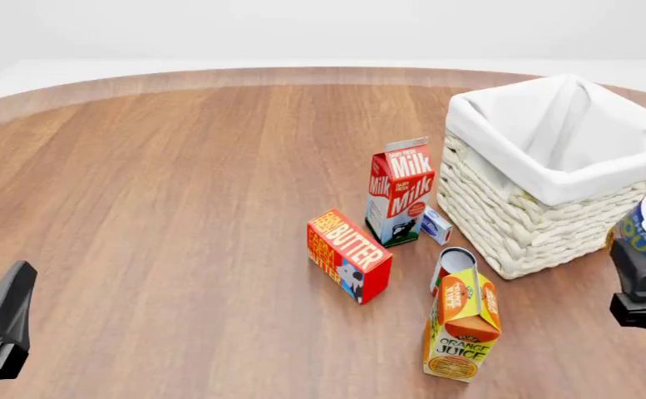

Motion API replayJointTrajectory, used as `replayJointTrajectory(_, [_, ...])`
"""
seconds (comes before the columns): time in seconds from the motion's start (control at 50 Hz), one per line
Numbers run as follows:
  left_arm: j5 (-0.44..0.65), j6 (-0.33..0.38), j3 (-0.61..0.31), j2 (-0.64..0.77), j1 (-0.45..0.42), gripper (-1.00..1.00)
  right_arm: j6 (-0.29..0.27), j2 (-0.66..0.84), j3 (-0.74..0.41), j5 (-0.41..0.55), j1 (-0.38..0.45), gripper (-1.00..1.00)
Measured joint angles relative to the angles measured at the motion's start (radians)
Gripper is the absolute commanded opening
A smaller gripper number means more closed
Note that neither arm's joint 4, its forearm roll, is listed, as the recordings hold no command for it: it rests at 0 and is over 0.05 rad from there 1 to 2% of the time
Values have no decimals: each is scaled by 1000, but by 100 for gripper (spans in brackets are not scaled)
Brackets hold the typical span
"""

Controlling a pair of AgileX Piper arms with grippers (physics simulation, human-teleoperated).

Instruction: Pick up the alphabet soup, and put it in the basket.

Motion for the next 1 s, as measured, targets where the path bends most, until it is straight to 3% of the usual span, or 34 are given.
replayJointTrajectory(0.76, [0,0,0,0,0,100,-60,19,-207,132,19,-100])
replayJointTrajectory(1.0, [0,0,0,0,0,100,-42,54,-274,155,24,-100])
